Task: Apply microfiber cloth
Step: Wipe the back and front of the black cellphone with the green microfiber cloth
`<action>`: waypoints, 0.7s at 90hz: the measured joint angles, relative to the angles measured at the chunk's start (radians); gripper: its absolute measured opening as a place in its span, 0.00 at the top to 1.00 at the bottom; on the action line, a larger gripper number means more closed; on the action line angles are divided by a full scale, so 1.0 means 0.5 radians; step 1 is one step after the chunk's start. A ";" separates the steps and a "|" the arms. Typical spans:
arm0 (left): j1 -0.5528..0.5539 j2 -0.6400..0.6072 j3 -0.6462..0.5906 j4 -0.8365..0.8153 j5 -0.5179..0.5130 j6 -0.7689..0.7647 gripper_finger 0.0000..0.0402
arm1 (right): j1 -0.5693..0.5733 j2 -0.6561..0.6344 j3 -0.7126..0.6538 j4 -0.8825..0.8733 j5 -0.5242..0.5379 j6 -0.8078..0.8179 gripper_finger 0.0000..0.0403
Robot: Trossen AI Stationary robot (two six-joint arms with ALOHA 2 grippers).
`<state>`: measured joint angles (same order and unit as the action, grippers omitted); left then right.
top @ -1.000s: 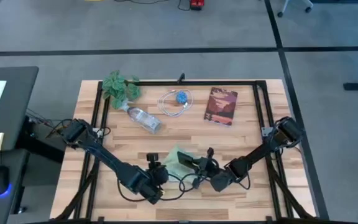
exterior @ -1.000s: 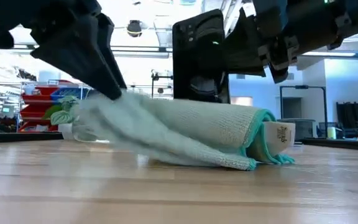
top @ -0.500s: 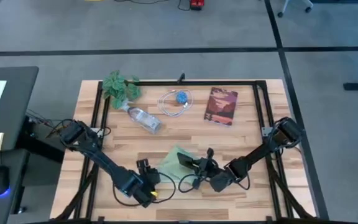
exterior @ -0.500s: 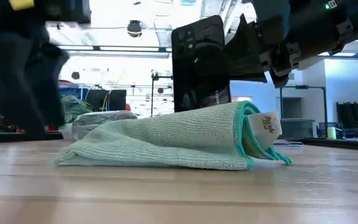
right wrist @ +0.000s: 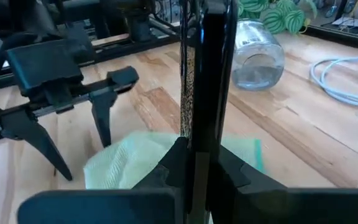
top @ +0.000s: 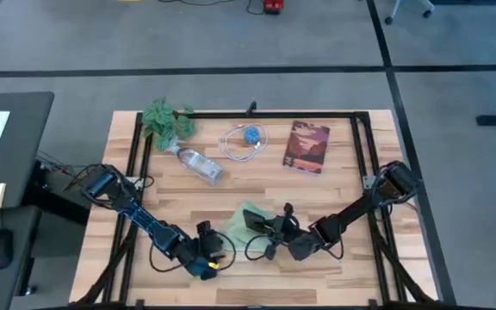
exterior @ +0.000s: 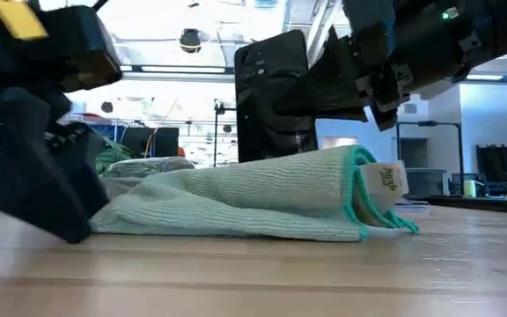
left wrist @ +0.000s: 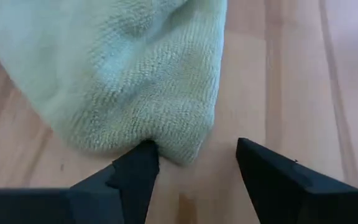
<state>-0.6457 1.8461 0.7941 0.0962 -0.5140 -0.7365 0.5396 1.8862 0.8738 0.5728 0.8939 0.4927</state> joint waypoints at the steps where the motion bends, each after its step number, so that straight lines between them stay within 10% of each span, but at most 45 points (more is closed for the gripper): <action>1: 0.005 0.001 -0.003 0.014 0.000 0.000 0.49 | -0.001 0.000 0.000 0.001 -0.004 0.000 0.96; 19: 0.128 0.011 -0.031 0.266 0.013 0.046 0.58 | -0.013 0.000 0.000 0.013 -0.014 0.006 0.96; 43: 0.237 0.015 -0.034 0.262 -0.062 0.081 0.96 | -0.011 0.000 0.000 0.007 -0.014 -0.003 0.96; 63: 0.149 -0.105 -0.034 -0.034 -0.065 0.079 1.00 | -0.011 0.000 0.000 -0.006 -0.012 -0.055 0.96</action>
<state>-0.5711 1.7937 0.7773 0.0792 -0.5467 -0.6969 0.5339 1.8862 0.8738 0.5696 0.8879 0.4652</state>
